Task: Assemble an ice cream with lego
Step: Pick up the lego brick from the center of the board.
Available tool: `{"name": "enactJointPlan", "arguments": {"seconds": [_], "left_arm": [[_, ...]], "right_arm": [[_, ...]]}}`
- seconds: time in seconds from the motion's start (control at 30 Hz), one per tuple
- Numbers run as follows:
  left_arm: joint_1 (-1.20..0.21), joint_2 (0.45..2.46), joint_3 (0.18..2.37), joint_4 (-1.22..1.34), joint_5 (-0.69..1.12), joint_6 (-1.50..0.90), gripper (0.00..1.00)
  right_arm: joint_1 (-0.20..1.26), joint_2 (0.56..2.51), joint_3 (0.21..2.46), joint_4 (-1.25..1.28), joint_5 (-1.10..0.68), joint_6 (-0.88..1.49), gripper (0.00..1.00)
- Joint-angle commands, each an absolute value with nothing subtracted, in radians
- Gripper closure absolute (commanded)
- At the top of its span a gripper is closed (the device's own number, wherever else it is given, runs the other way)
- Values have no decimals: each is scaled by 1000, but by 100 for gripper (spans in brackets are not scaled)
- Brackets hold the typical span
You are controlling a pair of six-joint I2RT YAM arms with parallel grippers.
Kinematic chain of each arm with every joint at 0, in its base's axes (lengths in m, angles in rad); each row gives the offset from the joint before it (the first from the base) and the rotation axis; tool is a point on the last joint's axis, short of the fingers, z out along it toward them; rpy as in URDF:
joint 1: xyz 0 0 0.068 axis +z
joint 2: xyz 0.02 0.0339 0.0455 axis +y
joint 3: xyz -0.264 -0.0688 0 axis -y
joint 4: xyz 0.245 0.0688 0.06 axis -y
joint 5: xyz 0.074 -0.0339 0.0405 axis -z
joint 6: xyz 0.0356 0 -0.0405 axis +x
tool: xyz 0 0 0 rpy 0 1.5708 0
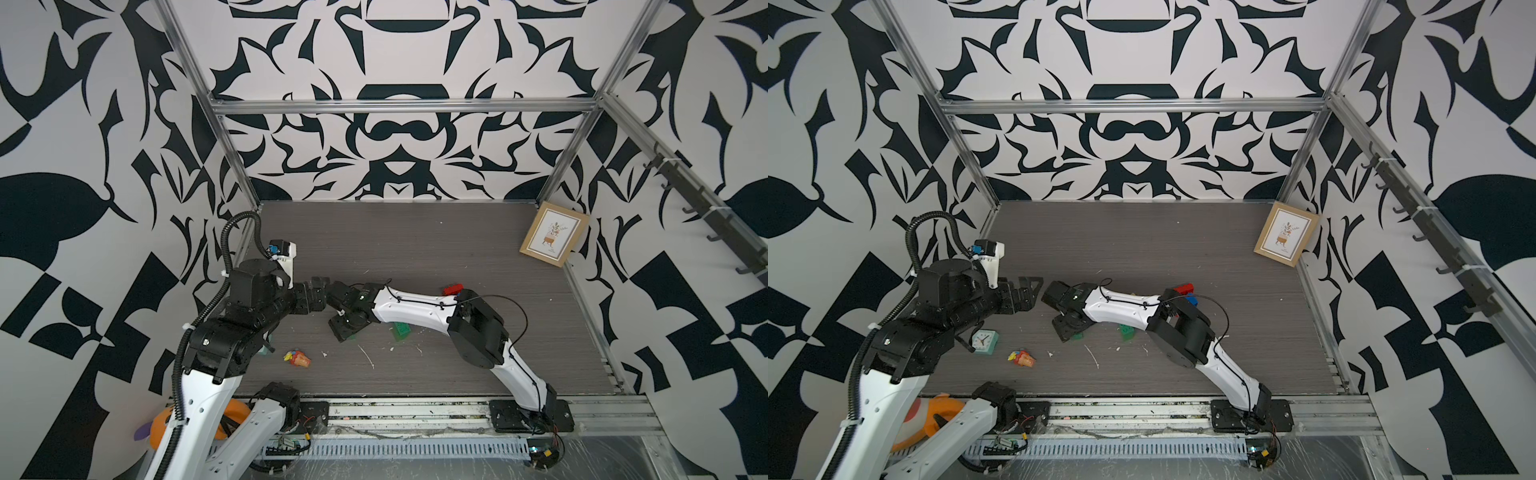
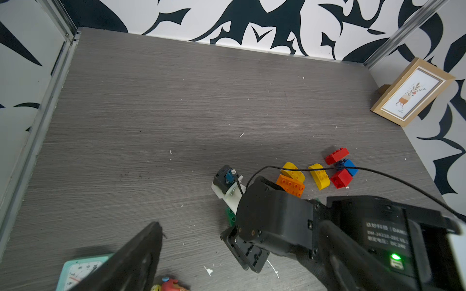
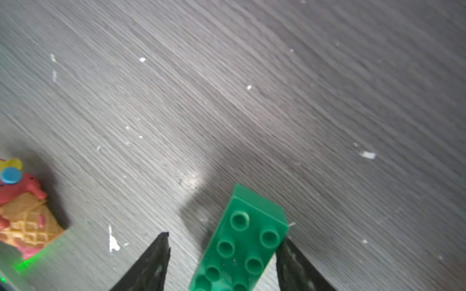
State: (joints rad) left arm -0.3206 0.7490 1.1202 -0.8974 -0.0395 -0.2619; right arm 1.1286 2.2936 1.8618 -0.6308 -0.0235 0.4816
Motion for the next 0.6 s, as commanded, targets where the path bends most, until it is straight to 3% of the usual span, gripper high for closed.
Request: {"name": "enactJointPlan", "arguments": {"seconds": [0.0,0.27,0.4,0.47,0.57], "left_arm": [[-319,746,1109,-889,-50,-257,0],[-319,749,1102,-882,-60,-259,1],[-318,747,1102,-880,-60,-258,1],[-318,749,1101,-880,-61,-260,1],[-318,751,1103,-883,-57,-263,1]], "right_arm": [[1133,2276,1901,-621,-36,456,36],[1141,2293,1950,-715,64,442,56],[1143,2319,1994,-763,103,434,61],[1148,2334,2020,-785,109,431,61],[1151,2342,2028,-781,79,430,54]]}}
